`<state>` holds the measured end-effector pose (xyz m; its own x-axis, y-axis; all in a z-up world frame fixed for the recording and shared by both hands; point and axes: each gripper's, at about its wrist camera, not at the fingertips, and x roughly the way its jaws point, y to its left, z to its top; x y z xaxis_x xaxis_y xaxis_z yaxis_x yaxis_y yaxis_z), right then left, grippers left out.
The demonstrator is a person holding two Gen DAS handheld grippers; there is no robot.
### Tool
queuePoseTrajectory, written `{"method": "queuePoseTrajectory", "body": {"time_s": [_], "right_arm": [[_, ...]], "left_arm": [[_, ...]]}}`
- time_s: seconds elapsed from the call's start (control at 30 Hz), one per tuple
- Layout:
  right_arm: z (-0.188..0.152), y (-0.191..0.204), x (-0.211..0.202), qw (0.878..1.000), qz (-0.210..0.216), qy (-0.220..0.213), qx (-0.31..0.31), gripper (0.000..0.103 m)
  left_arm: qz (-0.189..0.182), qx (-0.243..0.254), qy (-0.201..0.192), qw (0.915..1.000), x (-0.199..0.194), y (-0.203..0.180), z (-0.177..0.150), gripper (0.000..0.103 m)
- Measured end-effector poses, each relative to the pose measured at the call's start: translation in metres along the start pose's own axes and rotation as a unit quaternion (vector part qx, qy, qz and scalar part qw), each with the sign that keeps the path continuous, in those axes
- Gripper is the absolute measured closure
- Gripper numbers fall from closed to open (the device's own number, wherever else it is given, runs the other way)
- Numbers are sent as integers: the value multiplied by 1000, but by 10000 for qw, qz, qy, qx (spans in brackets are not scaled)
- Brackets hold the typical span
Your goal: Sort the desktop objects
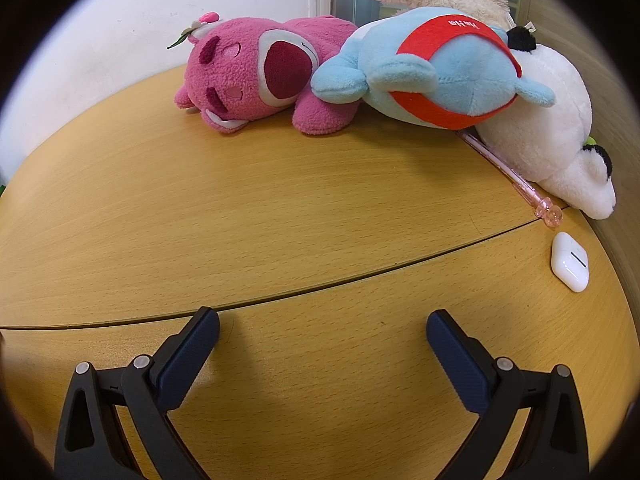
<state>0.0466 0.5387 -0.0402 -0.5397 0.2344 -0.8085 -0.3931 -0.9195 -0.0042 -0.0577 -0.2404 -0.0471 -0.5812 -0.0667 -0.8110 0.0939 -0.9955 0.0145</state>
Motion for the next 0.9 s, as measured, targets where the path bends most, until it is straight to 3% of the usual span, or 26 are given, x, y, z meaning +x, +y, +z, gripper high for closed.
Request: {"method": "queuePoseTrajectory", "body": {"time_s": [0.9], "right_arm": [[0,6,0,10000,-10,-4,4,0]], "left_arm": [[-3,5,0,10000,0,0,0,0]]}}
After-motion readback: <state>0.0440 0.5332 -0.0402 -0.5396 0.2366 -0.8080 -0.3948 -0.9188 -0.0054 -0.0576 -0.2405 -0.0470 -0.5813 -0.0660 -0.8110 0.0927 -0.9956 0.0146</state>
